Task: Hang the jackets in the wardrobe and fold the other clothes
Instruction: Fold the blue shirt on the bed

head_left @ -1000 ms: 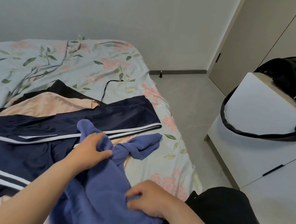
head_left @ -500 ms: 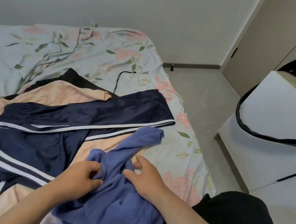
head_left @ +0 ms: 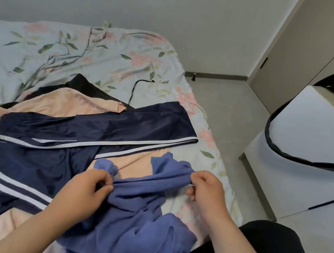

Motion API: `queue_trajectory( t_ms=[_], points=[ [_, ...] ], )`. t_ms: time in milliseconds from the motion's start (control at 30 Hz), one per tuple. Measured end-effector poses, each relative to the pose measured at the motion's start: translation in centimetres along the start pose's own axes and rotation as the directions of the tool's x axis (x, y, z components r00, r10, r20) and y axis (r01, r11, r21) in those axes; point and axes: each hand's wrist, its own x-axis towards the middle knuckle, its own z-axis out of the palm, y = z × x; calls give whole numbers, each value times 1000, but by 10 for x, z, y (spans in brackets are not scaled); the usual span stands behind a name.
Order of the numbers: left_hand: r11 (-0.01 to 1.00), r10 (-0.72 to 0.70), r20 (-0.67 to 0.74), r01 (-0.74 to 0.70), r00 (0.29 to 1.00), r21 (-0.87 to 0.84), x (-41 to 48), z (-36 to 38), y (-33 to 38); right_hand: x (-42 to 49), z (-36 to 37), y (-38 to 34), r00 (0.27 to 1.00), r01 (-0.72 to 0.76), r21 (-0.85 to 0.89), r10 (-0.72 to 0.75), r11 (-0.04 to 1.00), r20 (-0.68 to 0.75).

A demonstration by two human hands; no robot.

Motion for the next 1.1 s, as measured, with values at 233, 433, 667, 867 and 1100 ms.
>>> queue_trajectory(
  t_ms=[233,433,667,867,1100],
  points=[
    [984,-120,-27,122,992,132,0,16,2,-5,-32,26,984,-167,-685,166,709,-68],
    [976,-213,226,217,951,4,8,26,12,-10,-6,20,911,406,-649,-343,643,230],
    [870,-257,266,342,929,-355,21,25,6,-8,-3,33,912,392,-649,-182,652,368],
    [820,-168,93,192,981,-540,67,-2,43,-8,-10,27,892,451,-526,-382,721,241],
    [800,62,516,266,855,-537,56,0,101,-2,-26,18,996,92,-251,-89,964,23]
  ],
)
